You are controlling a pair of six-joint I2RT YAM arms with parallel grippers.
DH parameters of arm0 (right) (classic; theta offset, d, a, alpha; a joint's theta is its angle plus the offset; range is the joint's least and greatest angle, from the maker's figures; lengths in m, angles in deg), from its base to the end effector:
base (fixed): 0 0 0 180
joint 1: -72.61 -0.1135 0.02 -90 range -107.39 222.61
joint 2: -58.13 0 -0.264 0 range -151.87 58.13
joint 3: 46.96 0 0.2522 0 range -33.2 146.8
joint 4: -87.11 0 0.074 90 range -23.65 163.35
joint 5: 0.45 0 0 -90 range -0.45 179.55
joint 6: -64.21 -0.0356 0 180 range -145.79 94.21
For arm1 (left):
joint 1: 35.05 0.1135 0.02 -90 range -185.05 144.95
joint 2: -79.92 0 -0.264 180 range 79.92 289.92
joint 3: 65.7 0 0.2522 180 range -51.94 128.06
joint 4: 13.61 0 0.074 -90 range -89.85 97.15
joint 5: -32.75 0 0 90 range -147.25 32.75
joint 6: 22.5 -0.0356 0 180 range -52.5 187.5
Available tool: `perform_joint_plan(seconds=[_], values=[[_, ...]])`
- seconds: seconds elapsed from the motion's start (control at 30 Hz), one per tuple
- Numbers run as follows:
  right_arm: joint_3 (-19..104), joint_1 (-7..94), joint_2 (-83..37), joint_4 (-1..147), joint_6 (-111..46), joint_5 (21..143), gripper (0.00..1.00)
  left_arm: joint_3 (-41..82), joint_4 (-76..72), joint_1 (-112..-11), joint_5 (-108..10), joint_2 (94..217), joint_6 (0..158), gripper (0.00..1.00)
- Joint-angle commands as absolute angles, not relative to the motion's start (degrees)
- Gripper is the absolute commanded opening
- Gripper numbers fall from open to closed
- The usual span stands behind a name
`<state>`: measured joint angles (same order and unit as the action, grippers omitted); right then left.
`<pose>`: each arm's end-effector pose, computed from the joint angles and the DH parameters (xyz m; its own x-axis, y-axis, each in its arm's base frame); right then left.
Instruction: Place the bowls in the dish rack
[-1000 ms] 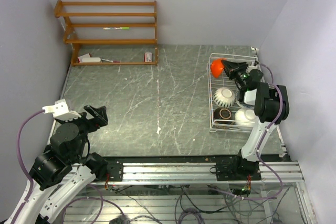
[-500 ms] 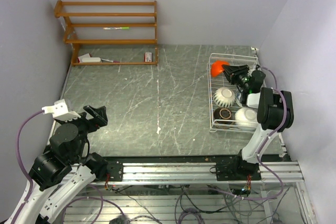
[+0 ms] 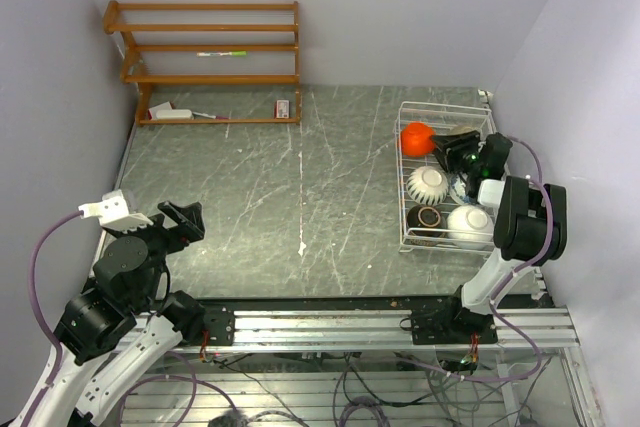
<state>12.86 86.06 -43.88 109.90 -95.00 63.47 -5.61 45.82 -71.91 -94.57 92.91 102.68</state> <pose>0.3555 -0.0689 0.1671 -0.2964 0.9343 -0.1983 0.2330 0.2721 0.9336 0.0405 -0.0034 0.3357 -0.1415 -0.4666 -0.8731 -0.0959 0.8843 -0.4570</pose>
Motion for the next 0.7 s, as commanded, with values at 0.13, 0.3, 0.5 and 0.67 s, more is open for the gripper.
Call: perform_joint_plan(seconds=[0.13,0.3,0.5,0.67], values=[[13.9,87.0,-42.8,103.0,-91.3,64.4,0.46,-4.9,44.6,-72.2,-94.8,92.2,102.7,0.99],[15.4,87.2,-39.4,98.7,-88.2,66.4,0.48,-4.8,44.6,-72.2,-94.7,92.4,102.7,0.99],[18.0,87.2,-33.9,90.6,-82.6,71.4,0.53,-5.0,44.6,-72.2,-94.6,92.0,102.7,0.99],[19.8,86.7,-29.1,85.4,-77.4,73.3,0.58,-5.0,44.4,-72.2,-94.4,91.9,102.6,0.99]])
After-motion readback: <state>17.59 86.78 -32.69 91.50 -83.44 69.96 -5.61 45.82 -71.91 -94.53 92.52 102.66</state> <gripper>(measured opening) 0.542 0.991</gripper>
